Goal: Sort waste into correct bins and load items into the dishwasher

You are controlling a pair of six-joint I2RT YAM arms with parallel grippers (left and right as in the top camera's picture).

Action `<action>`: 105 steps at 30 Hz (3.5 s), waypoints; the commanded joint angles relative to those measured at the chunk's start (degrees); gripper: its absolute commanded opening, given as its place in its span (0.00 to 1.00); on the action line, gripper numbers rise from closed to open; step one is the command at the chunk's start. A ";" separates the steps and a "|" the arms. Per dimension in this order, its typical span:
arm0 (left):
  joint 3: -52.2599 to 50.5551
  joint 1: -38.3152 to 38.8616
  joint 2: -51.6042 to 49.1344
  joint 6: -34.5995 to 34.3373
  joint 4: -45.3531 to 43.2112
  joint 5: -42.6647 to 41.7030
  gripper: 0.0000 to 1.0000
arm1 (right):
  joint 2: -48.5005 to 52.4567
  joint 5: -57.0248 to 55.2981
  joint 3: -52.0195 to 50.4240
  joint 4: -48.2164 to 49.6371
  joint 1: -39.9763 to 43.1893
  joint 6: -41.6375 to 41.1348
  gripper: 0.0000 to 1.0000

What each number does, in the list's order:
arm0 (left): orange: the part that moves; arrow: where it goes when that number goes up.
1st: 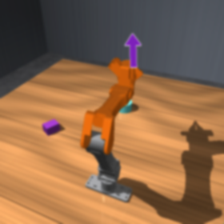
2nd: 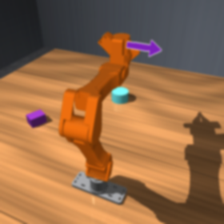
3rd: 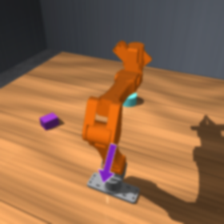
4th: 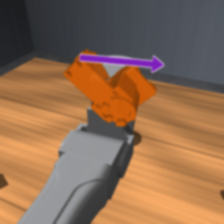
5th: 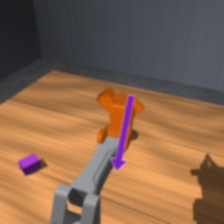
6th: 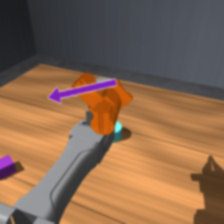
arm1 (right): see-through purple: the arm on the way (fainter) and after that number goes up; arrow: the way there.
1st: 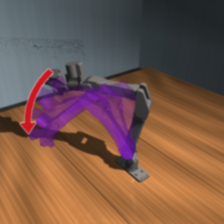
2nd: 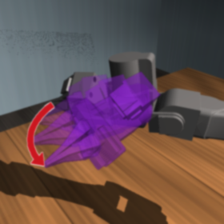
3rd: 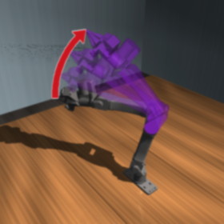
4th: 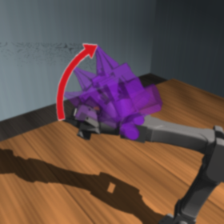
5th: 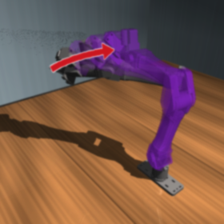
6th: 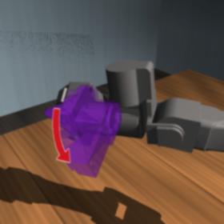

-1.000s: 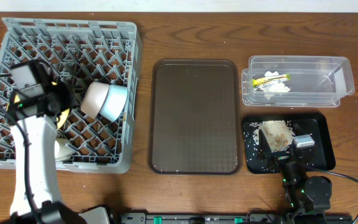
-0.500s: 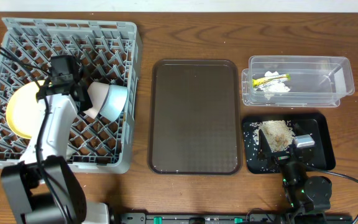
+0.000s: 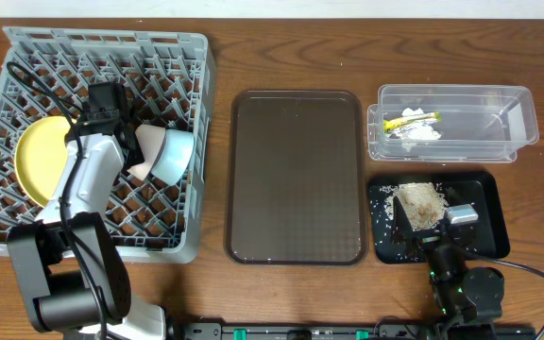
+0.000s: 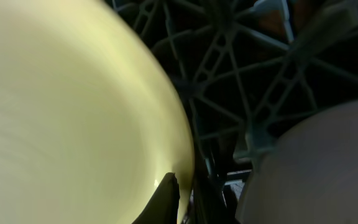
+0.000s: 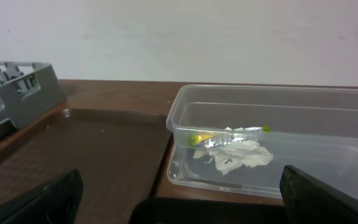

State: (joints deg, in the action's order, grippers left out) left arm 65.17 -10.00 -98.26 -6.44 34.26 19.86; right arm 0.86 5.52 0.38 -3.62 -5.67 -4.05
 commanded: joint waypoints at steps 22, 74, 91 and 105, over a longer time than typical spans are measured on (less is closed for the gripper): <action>0.07 1.40 7.34 -0.09 4.04 -1.27 0.08 | -0.11 -0.15 -0.07 -0.24 0.39 0.28 0.99; -0.52 6.51 9.68 0.17 8.13 9.29 0.40 | -0.11 -0.15 -0.07 -0.24 0.39 0.28 0.99; -1.20 3.43 2.14 1.49 6.99 12.31 0.37 | -0.11 -0.13 -0.07 -0.24 0.39 0.28 0.99; -0.31 3.43 1.86 1.33 6.54 9.44 0.08 | -0.11 -0.15 -0.07 -0.24 0.39 0.28 0.99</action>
State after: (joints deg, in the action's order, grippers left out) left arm 65.04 -6.44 -97.51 -4.75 40.32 32.10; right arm 0.86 5.52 0.38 -3.62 -5.67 -4.05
